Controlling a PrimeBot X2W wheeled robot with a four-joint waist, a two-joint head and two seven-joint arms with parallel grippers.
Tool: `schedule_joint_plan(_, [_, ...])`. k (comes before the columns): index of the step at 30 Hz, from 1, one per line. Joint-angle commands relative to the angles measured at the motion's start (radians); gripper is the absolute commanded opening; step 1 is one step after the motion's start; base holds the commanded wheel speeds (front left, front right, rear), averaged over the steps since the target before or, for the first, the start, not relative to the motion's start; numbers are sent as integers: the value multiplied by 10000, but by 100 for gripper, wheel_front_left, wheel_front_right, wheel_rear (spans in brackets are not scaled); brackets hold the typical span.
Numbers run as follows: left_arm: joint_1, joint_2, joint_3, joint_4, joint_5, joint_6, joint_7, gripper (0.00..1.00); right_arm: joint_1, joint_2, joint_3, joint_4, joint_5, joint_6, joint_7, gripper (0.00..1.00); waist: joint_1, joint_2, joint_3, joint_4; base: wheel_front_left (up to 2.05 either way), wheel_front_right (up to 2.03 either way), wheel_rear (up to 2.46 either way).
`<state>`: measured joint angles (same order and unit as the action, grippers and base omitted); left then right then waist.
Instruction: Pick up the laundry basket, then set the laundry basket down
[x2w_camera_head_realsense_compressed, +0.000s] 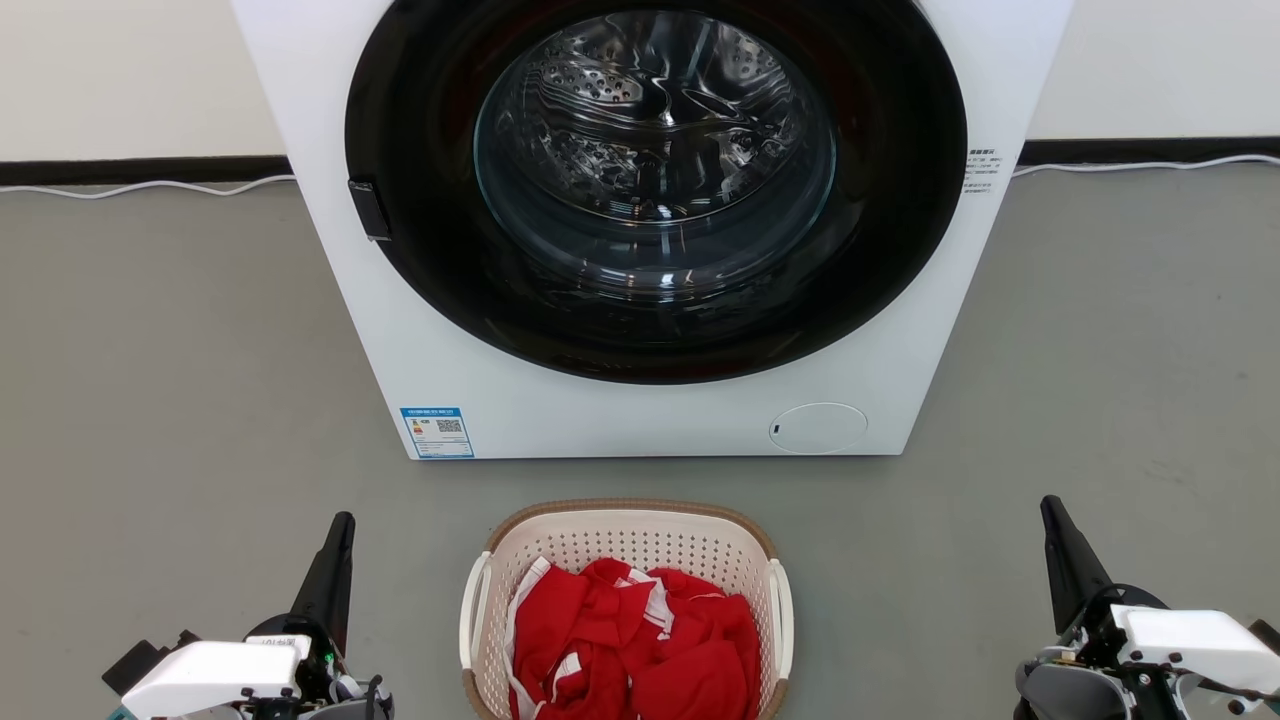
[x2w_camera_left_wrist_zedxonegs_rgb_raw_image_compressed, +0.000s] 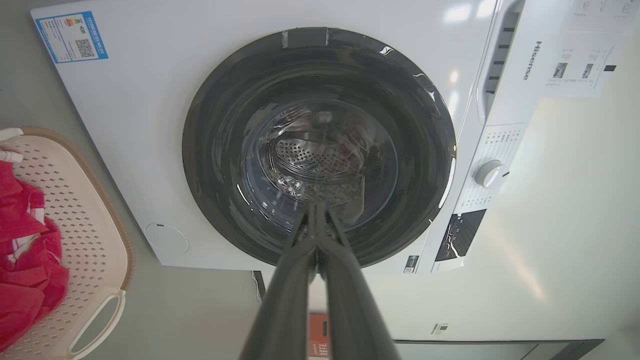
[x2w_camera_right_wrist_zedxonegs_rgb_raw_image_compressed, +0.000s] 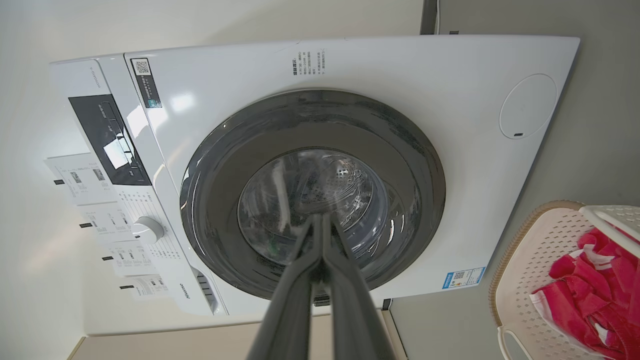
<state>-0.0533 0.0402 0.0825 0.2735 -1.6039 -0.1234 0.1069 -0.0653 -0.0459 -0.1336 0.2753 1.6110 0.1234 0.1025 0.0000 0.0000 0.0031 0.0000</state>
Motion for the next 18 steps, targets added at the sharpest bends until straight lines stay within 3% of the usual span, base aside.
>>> schedule_joint_plan(1, [-547,100,308,-287,-51,-73,60,0,-426,-43,201,-305,-21,73,105,0,0,0,0,0,0,0,0])
schedule_joint_plan(18, [-547,100,308,-287,-51,-73,60,0,-426,-43,201,-305,-21,73,105,0,0,0,0,0,0,0,0])
